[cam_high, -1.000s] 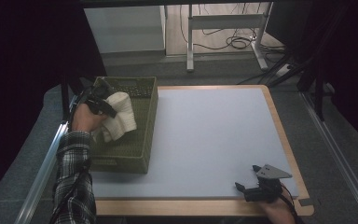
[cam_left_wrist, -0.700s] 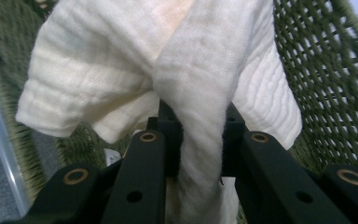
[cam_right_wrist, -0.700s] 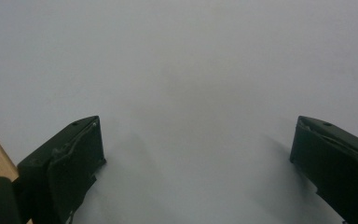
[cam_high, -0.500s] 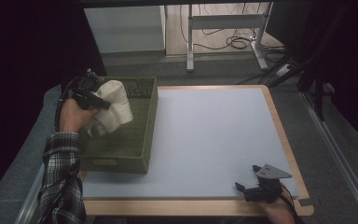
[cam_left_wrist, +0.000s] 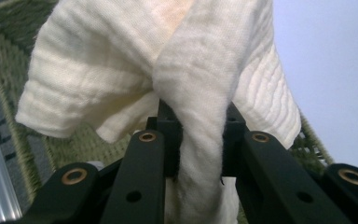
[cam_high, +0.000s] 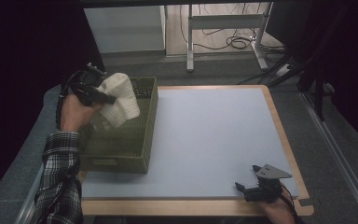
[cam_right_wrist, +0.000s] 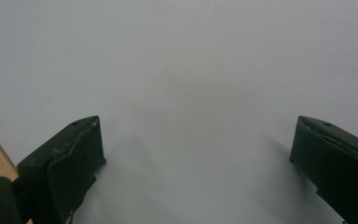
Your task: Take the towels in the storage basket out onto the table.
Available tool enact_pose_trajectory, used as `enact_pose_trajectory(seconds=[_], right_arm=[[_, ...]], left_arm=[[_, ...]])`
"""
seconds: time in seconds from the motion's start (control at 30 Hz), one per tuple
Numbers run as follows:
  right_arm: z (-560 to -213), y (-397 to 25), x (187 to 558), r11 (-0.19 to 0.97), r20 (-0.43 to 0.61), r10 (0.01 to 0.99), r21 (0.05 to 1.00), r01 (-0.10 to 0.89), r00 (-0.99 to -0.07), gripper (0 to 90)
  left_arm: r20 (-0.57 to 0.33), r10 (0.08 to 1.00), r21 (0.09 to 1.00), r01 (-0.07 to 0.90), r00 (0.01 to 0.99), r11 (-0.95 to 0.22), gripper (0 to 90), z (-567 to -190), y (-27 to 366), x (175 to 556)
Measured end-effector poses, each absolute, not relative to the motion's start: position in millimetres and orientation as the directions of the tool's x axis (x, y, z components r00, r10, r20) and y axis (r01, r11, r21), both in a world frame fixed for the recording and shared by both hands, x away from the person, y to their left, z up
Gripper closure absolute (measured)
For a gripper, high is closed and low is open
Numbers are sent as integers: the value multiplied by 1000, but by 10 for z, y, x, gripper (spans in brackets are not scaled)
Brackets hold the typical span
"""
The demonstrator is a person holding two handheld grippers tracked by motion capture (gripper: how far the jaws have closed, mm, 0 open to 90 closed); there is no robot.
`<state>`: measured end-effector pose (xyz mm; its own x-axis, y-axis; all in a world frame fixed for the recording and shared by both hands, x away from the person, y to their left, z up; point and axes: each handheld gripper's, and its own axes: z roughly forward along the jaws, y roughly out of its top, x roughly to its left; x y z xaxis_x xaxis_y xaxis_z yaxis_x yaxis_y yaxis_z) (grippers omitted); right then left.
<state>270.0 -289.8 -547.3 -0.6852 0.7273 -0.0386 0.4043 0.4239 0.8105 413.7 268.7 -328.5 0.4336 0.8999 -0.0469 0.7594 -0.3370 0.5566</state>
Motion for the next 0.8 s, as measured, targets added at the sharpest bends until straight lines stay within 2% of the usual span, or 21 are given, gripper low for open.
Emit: enact_pose_trajectory(seconds=[0.8], right_arm=[[-5470, -2900, 2699, 424, -36, 727, 809, 407, -686, 25]], left_arm=[[-25, 833, 585, 684, 552, -436, 762, -3025, 1919, 4287]])
